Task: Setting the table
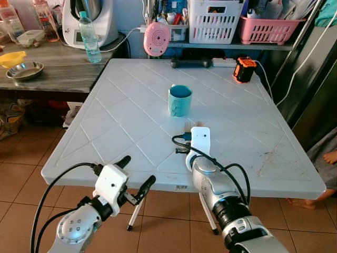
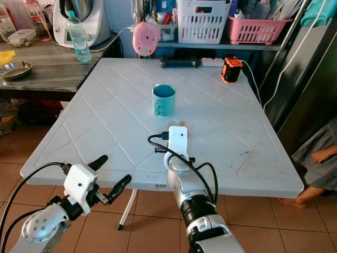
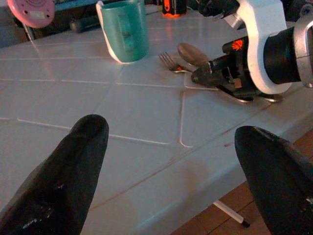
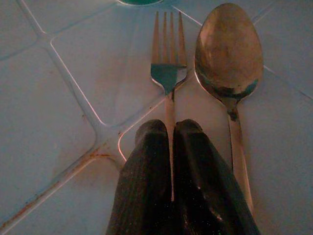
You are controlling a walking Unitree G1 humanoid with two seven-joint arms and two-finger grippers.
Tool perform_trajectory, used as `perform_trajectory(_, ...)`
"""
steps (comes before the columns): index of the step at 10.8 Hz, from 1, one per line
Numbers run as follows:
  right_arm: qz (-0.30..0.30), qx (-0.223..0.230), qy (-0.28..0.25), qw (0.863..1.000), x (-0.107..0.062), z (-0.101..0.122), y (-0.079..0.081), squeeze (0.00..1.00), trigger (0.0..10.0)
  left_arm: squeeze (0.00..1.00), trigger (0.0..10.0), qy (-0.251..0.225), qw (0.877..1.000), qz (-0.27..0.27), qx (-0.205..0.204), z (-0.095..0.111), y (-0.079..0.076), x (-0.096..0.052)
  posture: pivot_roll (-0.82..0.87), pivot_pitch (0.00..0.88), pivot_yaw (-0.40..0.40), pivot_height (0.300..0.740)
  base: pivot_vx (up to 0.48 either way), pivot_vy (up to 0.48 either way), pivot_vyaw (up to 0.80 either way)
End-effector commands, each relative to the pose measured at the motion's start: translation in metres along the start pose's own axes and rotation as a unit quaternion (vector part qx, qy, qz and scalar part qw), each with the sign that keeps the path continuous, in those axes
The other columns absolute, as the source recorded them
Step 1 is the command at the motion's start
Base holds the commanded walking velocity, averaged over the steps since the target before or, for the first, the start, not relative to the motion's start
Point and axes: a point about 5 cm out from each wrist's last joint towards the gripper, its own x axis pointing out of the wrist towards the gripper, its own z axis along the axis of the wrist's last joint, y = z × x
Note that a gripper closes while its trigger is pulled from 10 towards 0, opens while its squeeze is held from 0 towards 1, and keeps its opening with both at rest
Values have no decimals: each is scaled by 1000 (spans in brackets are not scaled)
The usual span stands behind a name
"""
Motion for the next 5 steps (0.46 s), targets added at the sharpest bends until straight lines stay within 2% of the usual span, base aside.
perform_trajectory(1,48,22,40,998,-4,-5,38,0,0,0,10000,-1,1000,-1,4,4,1,2,134,13,-3,740,0,0,0)
perform_trajectory(5,55,-21,-27,998,-7,14,31,0,0,0,10000,-11,1000,1,-4,10,2,5,135,2,-10,740,0,0,0)
